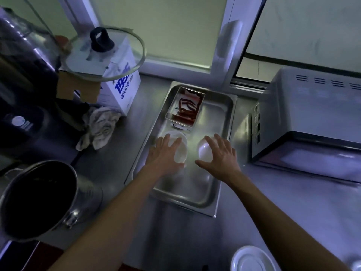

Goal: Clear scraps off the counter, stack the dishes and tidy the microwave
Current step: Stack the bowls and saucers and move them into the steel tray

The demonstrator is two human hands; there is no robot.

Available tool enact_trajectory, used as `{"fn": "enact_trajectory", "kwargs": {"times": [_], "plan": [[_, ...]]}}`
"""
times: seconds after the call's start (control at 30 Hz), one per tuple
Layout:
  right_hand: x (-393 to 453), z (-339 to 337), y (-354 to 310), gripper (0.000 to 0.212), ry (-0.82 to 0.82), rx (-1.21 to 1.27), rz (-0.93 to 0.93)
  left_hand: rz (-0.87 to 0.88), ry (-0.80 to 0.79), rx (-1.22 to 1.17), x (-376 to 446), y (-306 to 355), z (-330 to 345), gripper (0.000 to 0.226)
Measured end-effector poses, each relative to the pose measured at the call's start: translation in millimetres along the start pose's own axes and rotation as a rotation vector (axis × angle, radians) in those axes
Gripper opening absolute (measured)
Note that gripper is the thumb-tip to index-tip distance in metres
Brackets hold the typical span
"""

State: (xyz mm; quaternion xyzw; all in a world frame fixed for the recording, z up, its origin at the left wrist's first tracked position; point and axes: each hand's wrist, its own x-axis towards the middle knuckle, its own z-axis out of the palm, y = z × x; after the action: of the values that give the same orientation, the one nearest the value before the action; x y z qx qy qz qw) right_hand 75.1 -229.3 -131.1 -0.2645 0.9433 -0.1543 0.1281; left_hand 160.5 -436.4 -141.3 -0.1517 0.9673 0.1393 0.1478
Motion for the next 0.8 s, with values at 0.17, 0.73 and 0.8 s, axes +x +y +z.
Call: {"fn": "enact_trajectory", "kwargs": {"times": [0.17, 0.73, 0.8], "plan": [[22.9, 6.7, -0.1, 0.097, 0.015, 0.003, 0.028, 0.051, 0.037, 0.004, 36.4, -7.1, -0.7, 0.102], [55.9, 22.8, 3.0, 0.099, 0.004, -0.012, 0.070, 0.100, -0.094, 0.051, 87.4, -17.0, 23.4, 0.113], [56.6, 24.8, 3.0, 0.099, 0.001, -0.012, 0.067, 0.102, -0.090, 0.054, 87.3, -17.1, 26.7, 0.114]]}}
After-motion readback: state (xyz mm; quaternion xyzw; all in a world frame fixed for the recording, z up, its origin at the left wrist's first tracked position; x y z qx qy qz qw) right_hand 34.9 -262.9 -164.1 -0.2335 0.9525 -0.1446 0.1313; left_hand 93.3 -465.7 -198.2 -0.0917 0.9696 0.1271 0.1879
